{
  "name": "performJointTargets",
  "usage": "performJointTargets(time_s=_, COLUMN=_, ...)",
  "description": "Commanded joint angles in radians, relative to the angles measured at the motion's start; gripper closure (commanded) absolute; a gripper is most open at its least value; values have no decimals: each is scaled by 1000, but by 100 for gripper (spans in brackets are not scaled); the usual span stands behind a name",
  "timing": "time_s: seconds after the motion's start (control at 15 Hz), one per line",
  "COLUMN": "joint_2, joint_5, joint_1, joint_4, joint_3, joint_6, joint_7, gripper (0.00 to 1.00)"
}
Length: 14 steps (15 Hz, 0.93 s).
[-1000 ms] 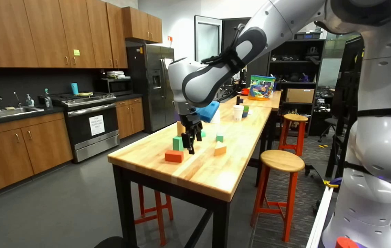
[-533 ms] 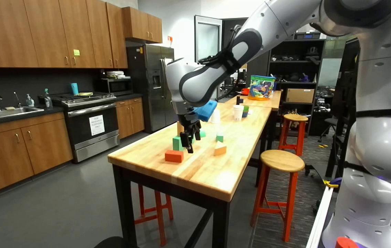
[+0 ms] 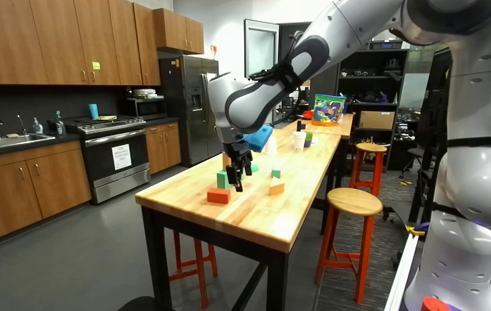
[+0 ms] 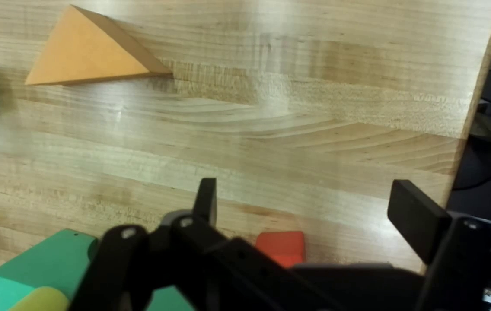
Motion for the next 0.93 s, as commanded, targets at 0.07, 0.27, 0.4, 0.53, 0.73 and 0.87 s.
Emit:
performJointTargets(time_s=0.07, joint_2=0, joint_5=1, joint_1=6, joint_4=1, joint_3=-6, joint_6=-2, joint_7=-1, gripper=0)
performJointTargets(time_s=0.27, joint_2=0, joint_5=1, joint_1=6, joint_4=1, joint_3=-6, joint_6=-2, joint_7=-1, gripper=0)
performJointTargets(time_s=0.4, joint_2=0, joint_5=1, joint_1=6, joint_4=1, joint_3=-6, joint_6=-2, joint_7=-1, gripper=0)
performJointTargets(time_s=0.53, joint_2=0, joint_5=1, joint_1=6, joint_4=1, joint_3=-6, joint_6=-2, joint_7=-1, gripper=0)
performJointTargets(time_s=0.73, joint_2=0, joint_5=1, joint_1=6, joint_4=1, joint_3=-6, joint_6=-2, joint_7=-1, gripper=0)
performJointTargets(time_s=0.87, joint_2=10, joint_5=8, joint_1=8, joint_4=13, joint_3=-3, joint_6=-5, joint_7=-3, gripper=0)
